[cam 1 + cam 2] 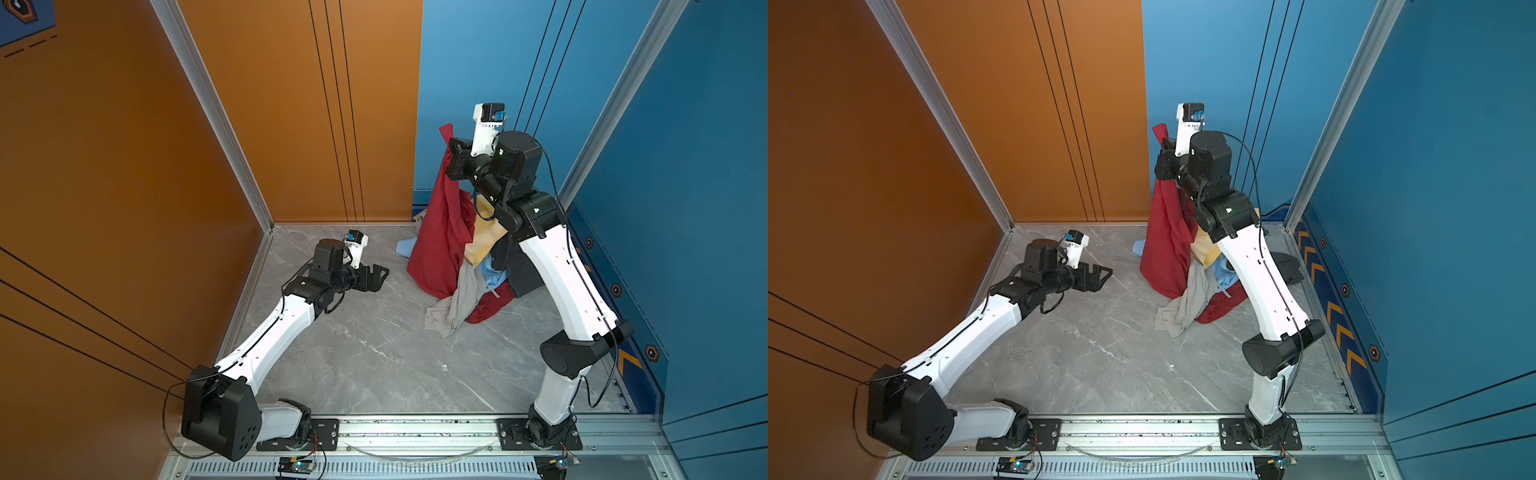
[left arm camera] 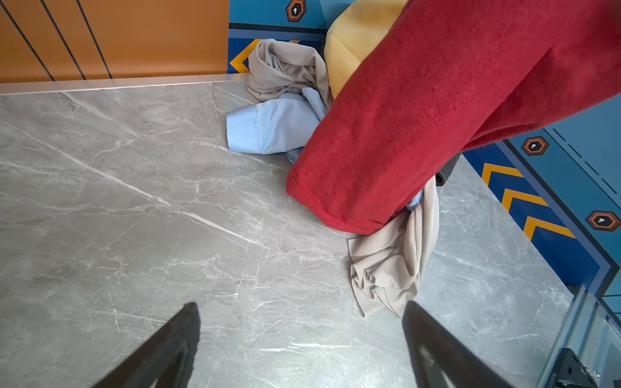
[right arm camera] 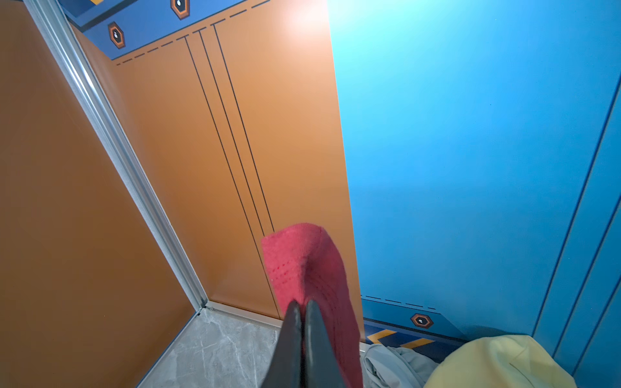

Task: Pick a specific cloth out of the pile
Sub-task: 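Lift the red cloth up out of the pile with the right gripper, then bring the red cloth toward the left gripper and grasp it there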

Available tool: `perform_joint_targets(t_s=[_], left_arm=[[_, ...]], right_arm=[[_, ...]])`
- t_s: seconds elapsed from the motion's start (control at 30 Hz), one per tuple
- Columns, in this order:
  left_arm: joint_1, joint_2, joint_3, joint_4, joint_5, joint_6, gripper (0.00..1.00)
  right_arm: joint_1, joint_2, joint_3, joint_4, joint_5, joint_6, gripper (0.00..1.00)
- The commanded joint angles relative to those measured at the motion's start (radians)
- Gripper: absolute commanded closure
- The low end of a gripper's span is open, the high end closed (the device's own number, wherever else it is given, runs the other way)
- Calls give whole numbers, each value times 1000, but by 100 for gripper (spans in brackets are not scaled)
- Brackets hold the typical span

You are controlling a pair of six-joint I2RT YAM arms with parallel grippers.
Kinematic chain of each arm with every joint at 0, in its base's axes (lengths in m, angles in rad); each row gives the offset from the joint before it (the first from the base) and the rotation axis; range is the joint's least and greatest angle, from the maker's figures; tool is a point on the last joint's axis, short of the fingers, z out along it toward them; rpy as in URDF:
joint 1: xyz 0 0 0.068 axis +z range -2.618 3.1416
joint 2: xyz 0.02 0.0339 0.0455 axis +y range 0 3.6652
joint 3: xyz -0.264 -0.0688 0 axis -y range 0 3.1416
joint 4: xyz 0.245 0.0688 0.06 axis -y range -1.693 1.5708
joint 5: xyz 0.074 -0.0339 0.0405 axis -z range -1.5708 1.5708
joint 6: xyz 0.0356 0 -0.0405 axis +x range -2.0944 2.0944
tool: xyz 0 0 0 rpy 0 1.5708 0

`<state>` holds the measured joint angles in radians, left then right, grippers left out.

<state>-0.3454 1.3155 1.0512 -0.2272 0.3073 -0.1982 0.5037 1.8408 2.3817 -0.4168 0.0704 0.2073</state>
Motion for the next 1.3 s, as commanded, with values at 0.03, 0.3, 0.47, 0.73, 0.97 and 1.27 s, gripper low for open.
perform_joint_targets(t_s=[0.03,0.3,0.47,0.73,0.97,1.27], left_arm=[[-29,0,-47,85,5,14,6],[-200,83,-94,407,-191,-16,0],[-280,318,30,611,-226,-20,2],[-285,646,288,779,-225,-104,100],[-264,557,265,777,-168,-115,100],[-257,477,305,703,-128,-130,100]], right_arm=[[7,3,25,79,-72,45,100],[19,-52,-95,151,-133,79,100],[18,-112,-188,184,-150,95,100],[-29,-227,-342,217,-140,114,100],[-92,-287,-454,232,-129,123,100],[-143,-353,-685,216,-87,88,100]])
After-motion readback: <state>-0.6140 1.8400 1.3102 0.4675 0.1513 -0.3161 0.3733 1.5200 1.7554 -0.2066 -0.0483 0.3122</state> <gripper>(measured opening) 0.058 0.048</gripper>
